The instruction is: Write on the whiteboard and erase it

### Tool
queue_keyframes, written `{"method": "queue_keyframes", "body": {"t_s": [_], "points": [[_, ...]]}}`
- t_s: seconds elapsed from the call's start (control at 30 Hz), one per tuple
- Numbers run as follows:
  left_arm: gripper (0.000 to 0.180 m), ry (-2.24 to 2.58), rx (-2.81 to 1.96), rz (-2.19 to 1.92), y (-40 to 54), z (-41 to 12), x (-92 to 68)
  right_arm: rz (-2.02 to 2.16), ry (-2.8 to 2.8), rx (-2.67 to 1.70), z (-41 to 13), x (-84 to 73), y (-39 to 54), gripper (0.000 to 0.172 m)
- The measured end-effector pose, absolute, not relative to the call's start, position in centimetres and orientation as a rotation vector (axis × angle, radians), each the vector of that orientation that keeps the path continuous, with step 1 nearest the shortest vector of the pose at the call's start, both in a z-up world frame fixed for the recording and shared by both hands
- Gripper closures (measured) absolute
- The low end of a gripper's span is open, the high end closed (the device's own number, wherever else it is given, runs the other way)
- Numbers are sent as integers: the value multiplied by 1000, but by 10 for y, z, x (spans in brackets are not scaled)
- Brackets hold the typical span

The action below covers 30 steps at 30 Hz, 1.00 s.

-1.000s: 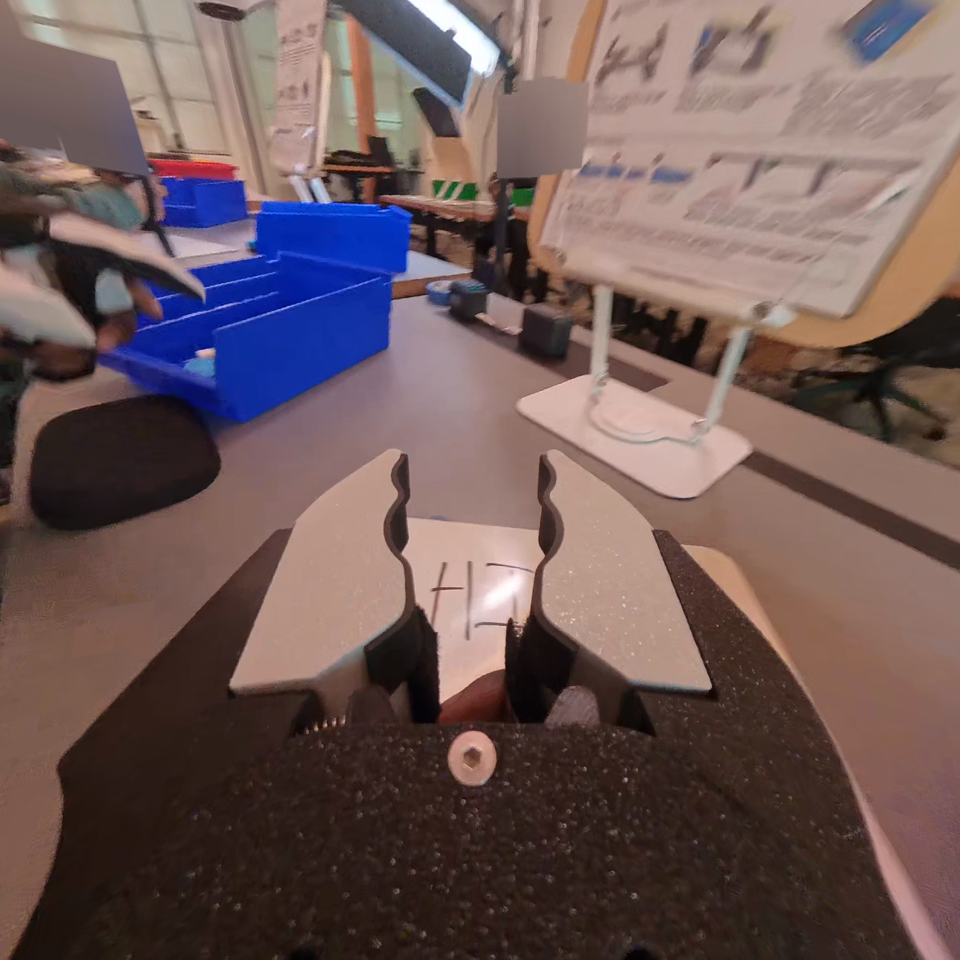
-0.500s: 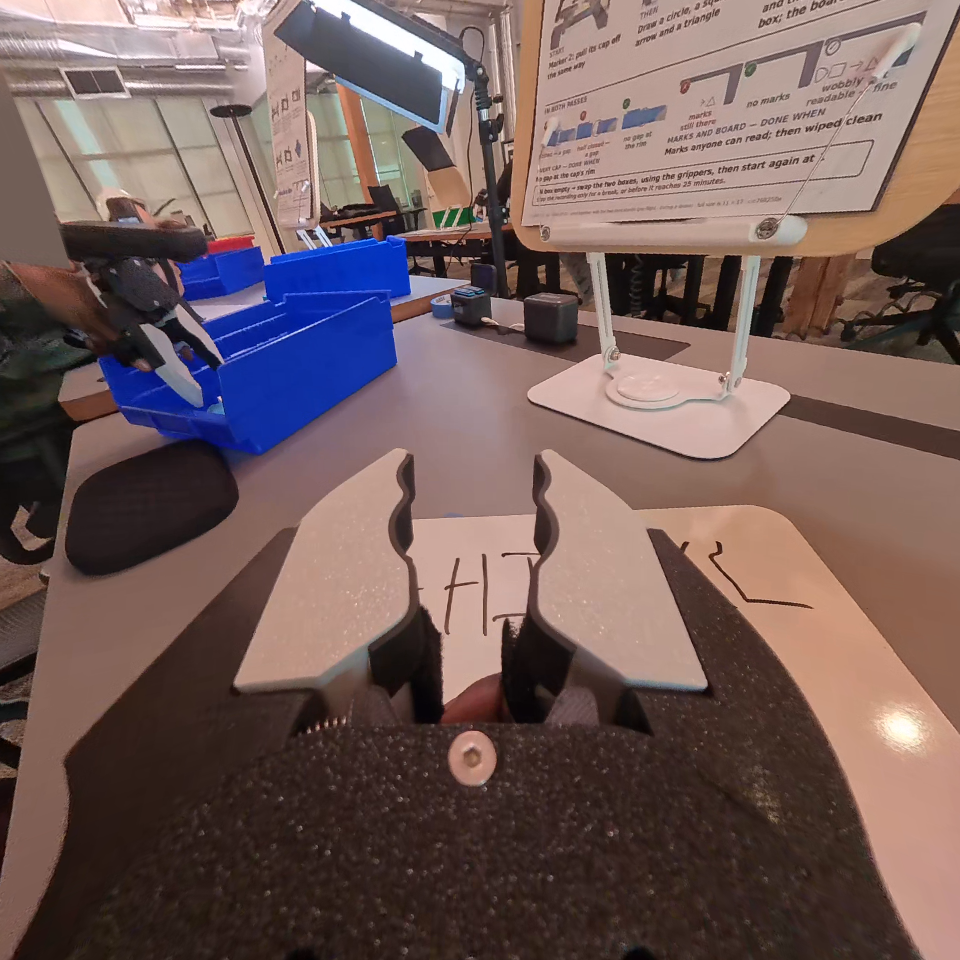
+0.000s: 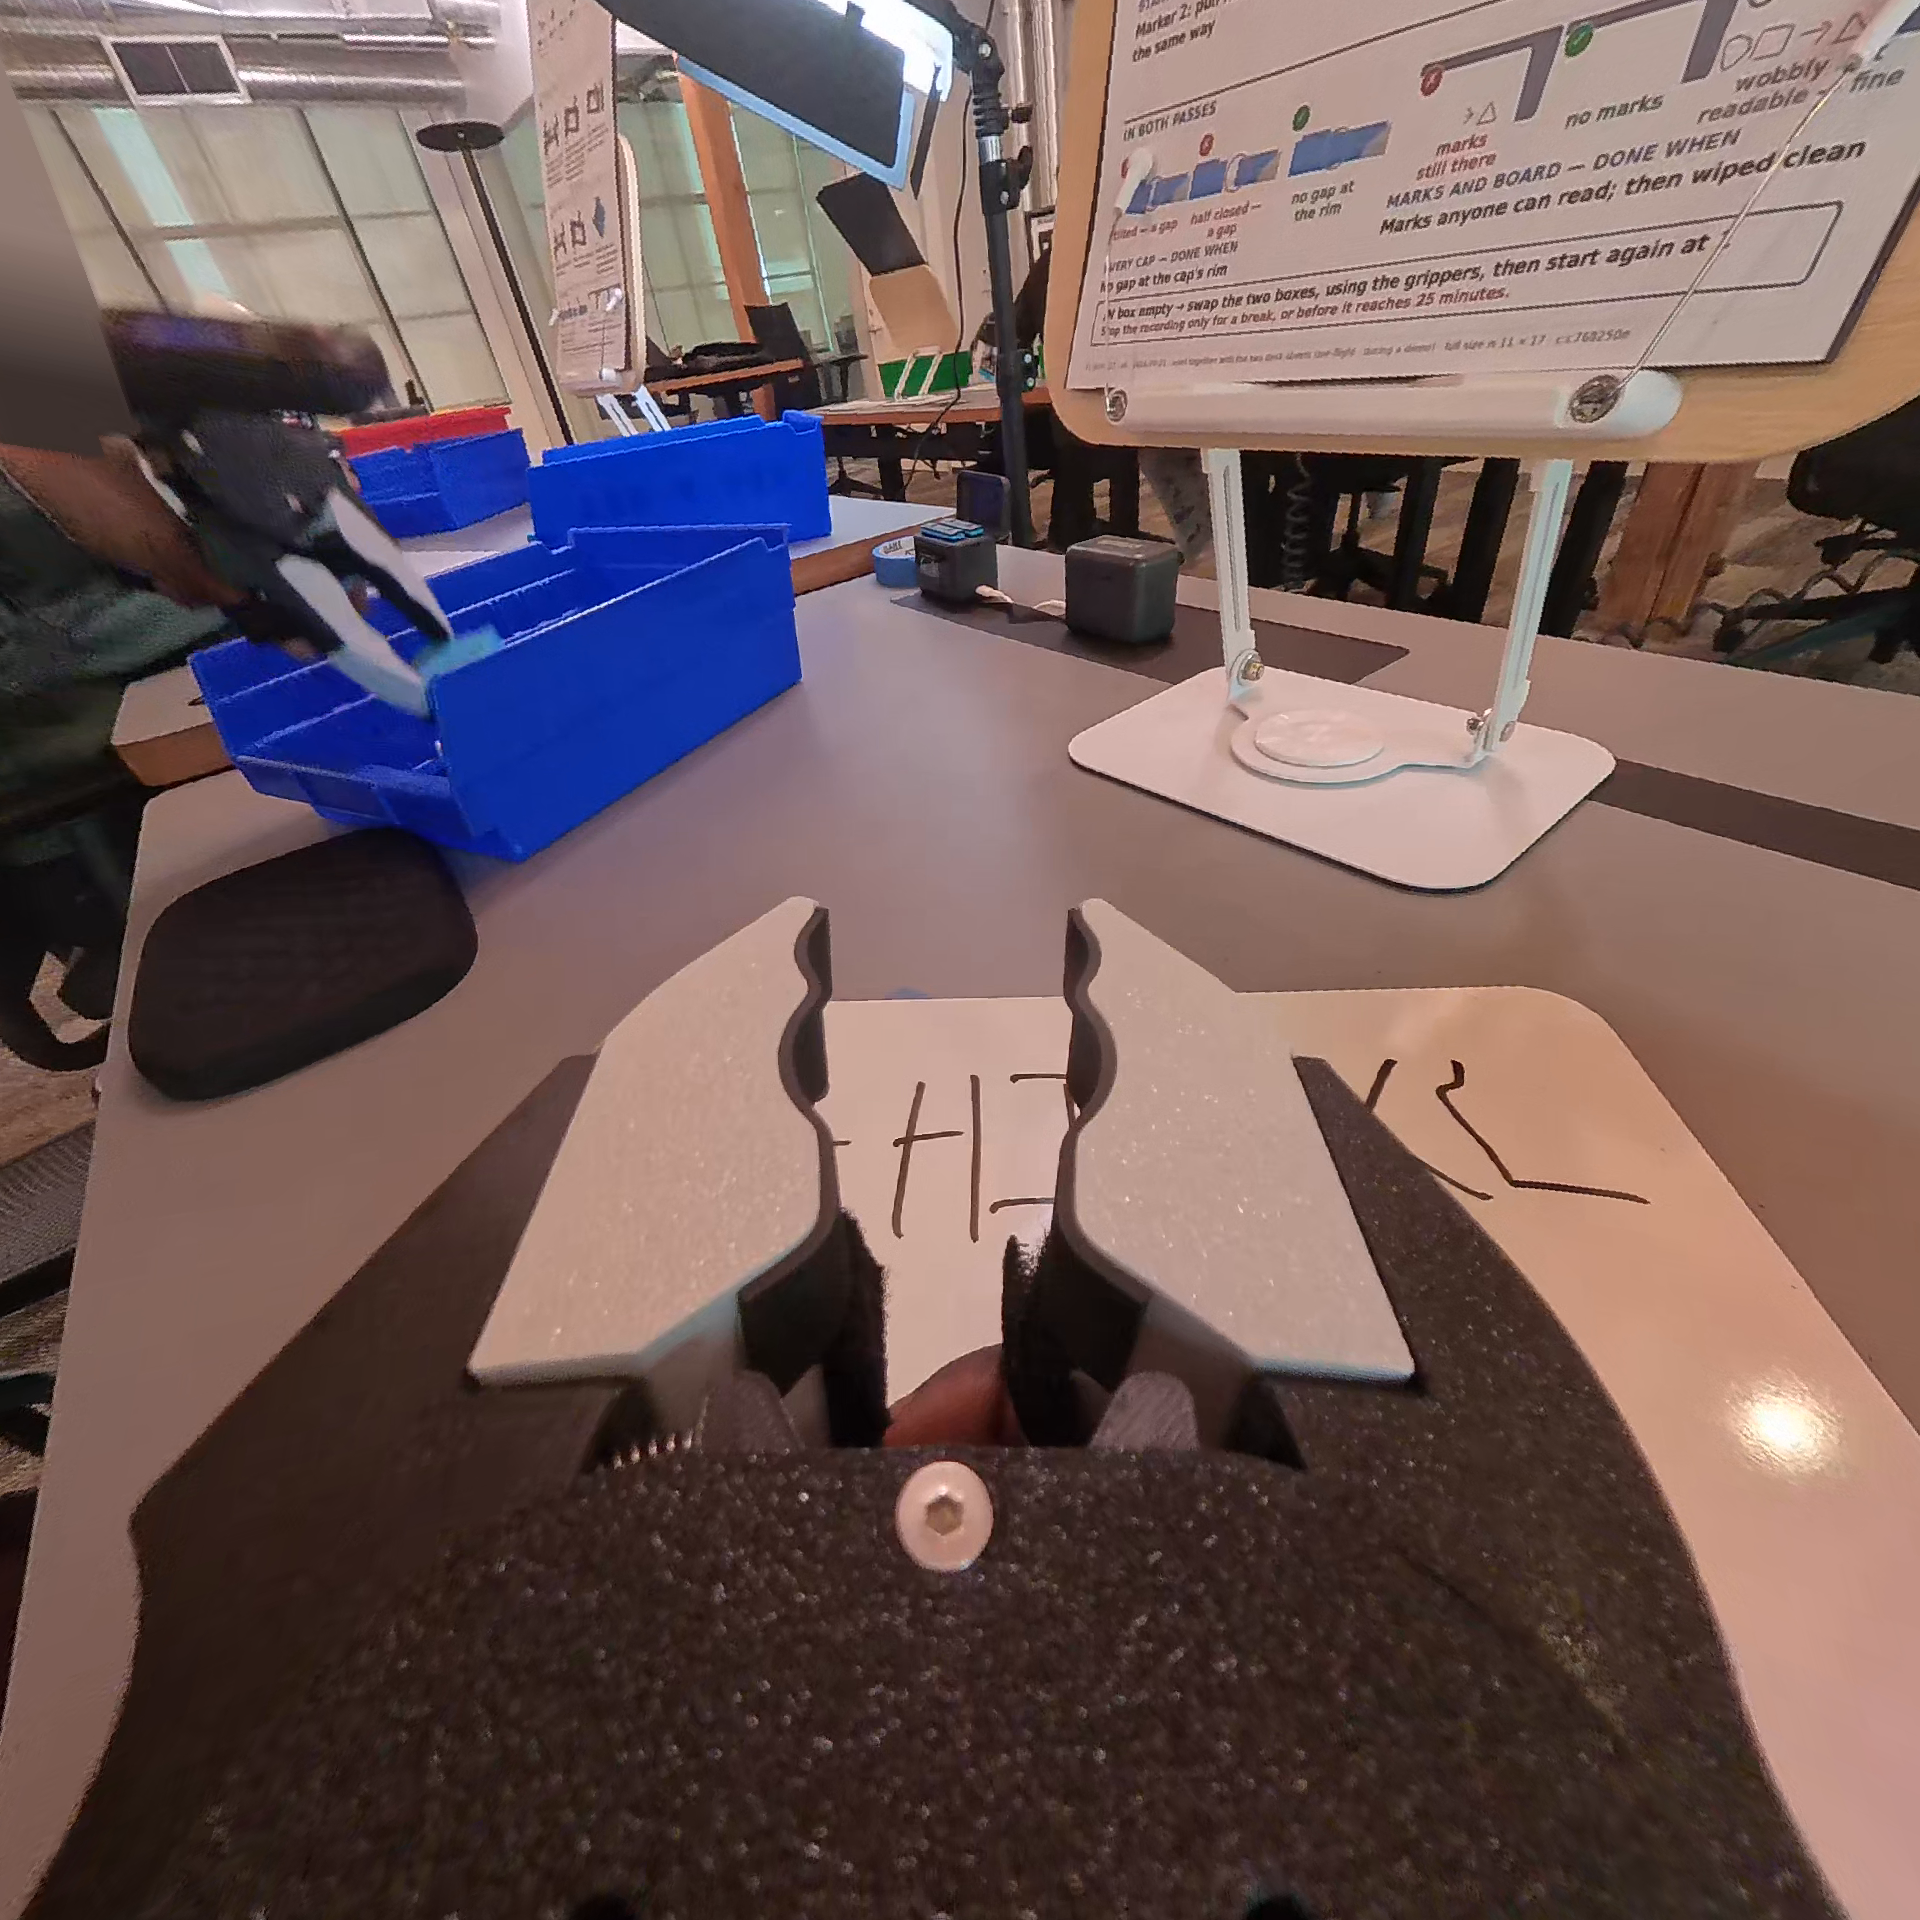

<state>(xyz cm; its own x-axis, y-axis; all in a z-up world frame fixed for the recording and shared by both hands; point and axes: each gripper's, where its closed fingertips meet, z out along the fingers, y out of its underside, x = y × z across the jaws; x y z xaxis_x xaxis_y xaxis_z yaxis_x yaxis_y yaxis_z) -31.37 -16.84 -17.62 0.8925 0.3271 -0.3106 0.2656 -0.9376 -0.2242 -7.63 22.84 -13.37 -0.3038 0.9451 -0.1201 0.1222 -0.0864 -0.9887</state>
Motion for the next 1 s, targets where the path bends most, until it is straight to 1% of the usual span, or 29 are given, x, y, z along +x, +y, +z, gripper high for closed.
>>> {"method": "queue_keyframes", "body": {"t_s": [0.1, 0.17, 0.23, 0.37, 0.47, 0.57, 0.67, 0.77, 0.83, 0.9, 1.0], "points": [[128, -270, -2706, 576, -124, -122, -288, 1491, -1546, -1141, -135, -75, 216, 126], [128, -60, -2640, 506, -85, -104, -250, 1525, -1625, -1045, -134, -71, 199, 125], [128, 168, -2630, 395, -49, -106, -208, 1580, -1752, -915, -133, -64, 174, 122], [128, 485, -2670, 296, 1, -133, -156, 1563, -1953, -747, -118, -63, 123, 109], [128, 632, -2673, 241, 29, -149, -131, 1463, -2114, -625, -113, -67, 87, 102], [128, 723, -2655, 194, 47, -156, -114, 1282, -2249, -574, -129, -77, 71, 99], [127, 809, -2653, 177, 56, -163, -103, 1180, -2328, -581, -146, -87, 70, 99], [128, 857, -2624, 117, 62, -166, -91, 1136, -2377, -577, -157, -87, 73, 114], [127, 860, -2591, 102, 66, -169, -89, 1140, -2363, -577, -158, -85, 77, 118], [127, 784, -2533, 52, 72, -165, -87, 1160, -2344, -638, -161, -82, 85, 118], [128, 529, -2371, 37, 86, -163, -100, 1144, -2265, -818, -171, -76, 116, 118]]}}
